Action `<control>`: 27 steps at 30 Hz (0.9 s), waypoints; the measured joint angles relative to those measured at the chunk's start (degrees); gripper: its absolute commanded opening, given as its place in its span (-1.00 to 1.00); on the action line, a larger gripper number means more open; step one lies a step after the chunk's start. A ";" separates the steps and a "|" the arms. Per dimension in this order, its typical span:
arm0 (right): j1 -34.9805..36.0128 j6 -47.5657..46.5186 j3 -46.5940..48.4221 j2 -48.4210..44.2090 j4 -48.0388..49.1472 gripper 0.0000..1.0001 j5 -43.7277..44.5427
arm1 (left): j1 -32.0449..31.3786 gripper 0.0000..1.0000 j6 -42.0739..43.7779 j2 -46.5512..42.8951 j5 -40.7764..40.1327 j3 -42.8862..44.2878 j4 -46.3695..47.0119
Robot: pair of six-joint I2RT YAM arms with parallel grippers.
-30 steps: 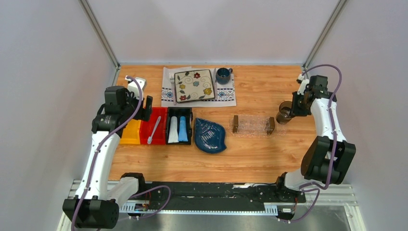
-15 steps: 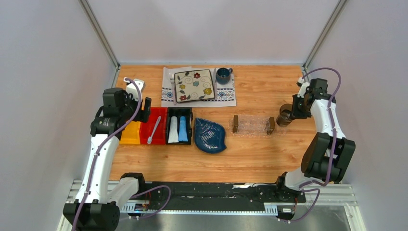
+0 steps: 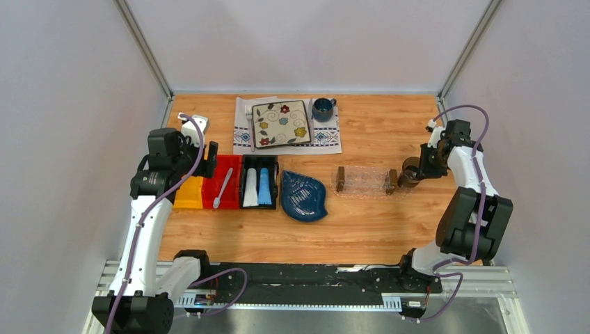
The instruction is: Prepare toiletry sets of a toothbrush and toothpaste on the tray
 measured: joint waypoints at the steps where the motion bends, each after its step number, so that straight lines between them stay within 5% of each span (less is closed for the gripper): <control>1: -0.02 -0.02 -0.20 0.02 0.04 -1.00 -0.02 | 0.00 0.59 0.00 0.00 0.00 -0.02 0.00; 27: -0.04 -0.33 -0.31 4.31 1.16 -1.00 -0.87 | 0.00 0.59 0.26 -0.55 0.07 -0.72 -0.02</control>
